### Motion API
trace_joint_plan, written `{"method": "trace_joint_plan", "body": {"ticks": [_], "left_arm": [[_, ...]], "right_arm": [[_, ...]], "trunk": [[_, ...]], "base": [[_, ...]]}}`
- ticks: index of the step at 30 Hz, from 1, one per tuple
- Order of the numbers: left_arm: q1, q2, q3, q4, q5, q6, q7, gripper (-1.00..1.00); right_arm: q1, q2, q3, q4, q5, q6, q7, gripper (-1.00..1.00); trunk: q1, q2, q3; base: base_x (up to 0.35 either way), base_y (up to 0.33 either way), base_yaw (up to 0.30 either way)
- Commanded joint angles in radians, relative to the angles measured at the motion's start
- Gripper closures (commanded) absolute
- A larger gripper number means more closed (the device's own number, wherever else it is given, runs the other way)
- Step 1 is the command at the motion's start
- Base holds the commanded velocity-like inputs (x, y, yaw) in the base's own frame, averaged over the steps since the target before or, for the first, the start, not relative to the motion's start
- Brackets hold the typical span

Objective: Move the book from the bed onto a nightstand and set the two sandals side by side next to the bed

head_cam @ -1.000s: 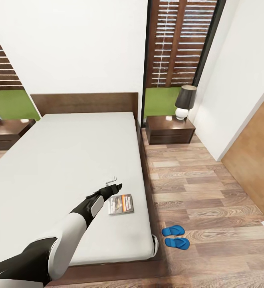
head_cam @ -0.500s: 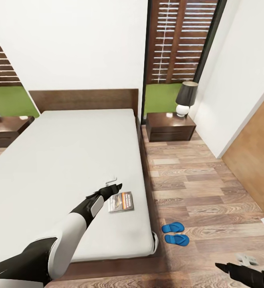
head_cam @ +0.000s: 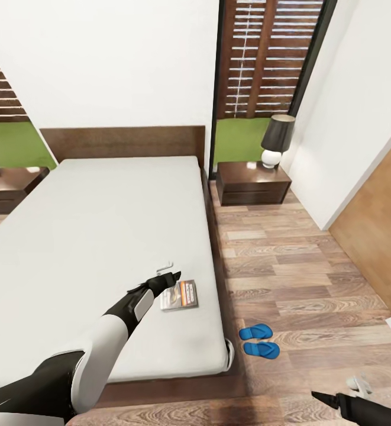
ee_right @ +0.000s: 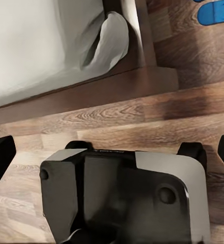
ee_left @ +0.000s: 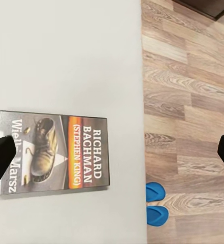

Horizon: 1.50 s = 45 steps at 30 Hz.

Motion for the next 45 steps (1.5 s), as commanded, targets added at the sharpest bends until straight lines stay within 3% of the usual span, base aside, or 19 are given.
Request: {"method": "trace_joint_plan", "body": {"ticks": [1, 16, 45], "left_arm": [[0.0, 0.0, 0.005, -0.001, 0.01, 0.008, -0.004, -1.0], [0.0, 0.0, 0.005, -0.001, 0.011, 0.007, -0.004, -1.0], [0.0, 0.0, 0.005, 0.0, 0.012, 0.007, -0.004, -1.0]], "right_arm": [[-0.001, -0.001, -0.002, 0.018, -0.005, 0.001, 0.004, -1.0], [-0.001, 0.009, 0.0, 0.041, -0.004, -0.066, -0.001, -1.0], [-0.001, 0.01, 0.0, 0.042, -0.003, -0.069, -0.003, -1.0]], "trunk": [[0.0, -0.002, -0.003], [0.0, -0.002, -0.027], [0.0, -0.002, -0.073]], "base": [[0.0, 0.0, 0.0], [0.0, 0.0, 0.0], [0.0, 0.0, 0.0]]}}
